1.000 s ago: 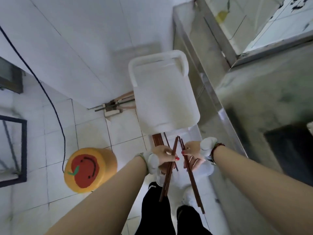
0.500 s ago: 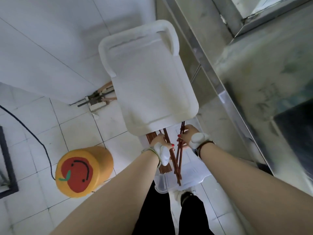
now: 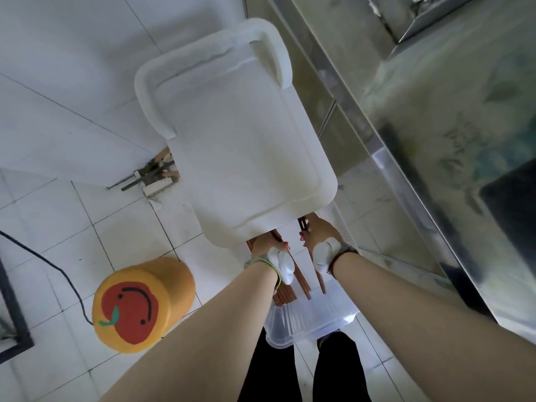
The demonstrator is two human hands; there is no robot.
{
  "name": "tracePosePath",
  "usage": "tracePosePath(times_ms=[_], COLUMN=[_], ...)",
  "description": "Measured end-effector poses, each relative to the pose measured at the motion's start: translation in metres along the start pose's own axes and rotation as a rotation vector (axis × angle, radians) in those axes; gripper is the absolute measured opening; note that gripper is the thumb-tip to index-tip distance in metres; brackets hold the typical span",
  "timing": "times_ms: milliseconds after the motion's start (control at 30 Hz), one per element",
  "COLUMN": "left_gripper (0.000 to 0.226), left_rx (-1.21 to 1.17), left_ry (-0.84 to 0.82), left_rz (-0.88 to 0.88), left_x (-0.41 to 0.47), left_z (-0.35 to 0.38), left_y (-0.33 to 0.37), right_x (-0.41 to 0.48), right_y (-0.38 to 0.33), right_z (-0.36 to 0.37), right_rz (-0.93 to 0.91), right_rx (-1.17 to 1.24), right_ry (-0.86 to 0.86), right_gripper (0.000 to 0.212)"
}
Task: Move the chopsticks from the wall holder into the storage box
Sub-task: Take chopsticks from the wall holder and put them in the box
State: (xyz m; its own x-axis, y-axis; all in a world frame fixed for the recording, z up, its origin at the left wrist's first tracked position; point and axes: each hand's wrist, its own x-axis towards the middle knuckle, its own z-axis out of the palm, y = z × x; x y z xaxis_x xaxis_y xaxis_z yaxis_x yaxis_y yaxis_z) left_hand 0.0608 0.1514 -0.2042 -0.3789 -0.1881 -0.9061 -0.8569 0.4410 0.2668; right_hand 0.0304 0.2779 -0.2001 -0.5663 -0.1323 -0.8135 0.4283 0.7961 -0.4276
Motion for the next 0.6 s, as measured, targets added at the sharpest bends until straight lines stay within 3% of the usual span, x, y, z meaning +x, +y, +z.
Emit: tracePosePath(times_ms=[100,200,267,400,600], left_gripper=[0.027,0.008,0.018,0.032,0.035], left_rx=[0.022,0.036,0.031,0.035,-0.001], left_ry=[0.000,-0.038,-0.028,0.041,-0.016], left_rz=[0.026,0.013,0.001,0.002,-0.055], left_x=[0.009,0.014,0.016,0.012,0.012], left_z=[0.009,0.011,0.012,0.014,0.017], left_y=[0.003,0.000,-0.002,0.002,0.006], right_x=[-0.003,-0.003,0.000,0.009,0.008], right_y=[0.010,0.015,0.016,0.019,0.029], right_z=[-0.002,0.002,0.005,0.007,0.013], right_rz=[0.040,0.105,0.136,0.135,0.113], right_rx=[-0.024,-0.092,-0.094,-0.182,-0.173], right_ry=[-0.034,-0.088,-0.090,-0.094,-0.059], right_gripper=[0.035,0.025,0.019,0.030,0.028])
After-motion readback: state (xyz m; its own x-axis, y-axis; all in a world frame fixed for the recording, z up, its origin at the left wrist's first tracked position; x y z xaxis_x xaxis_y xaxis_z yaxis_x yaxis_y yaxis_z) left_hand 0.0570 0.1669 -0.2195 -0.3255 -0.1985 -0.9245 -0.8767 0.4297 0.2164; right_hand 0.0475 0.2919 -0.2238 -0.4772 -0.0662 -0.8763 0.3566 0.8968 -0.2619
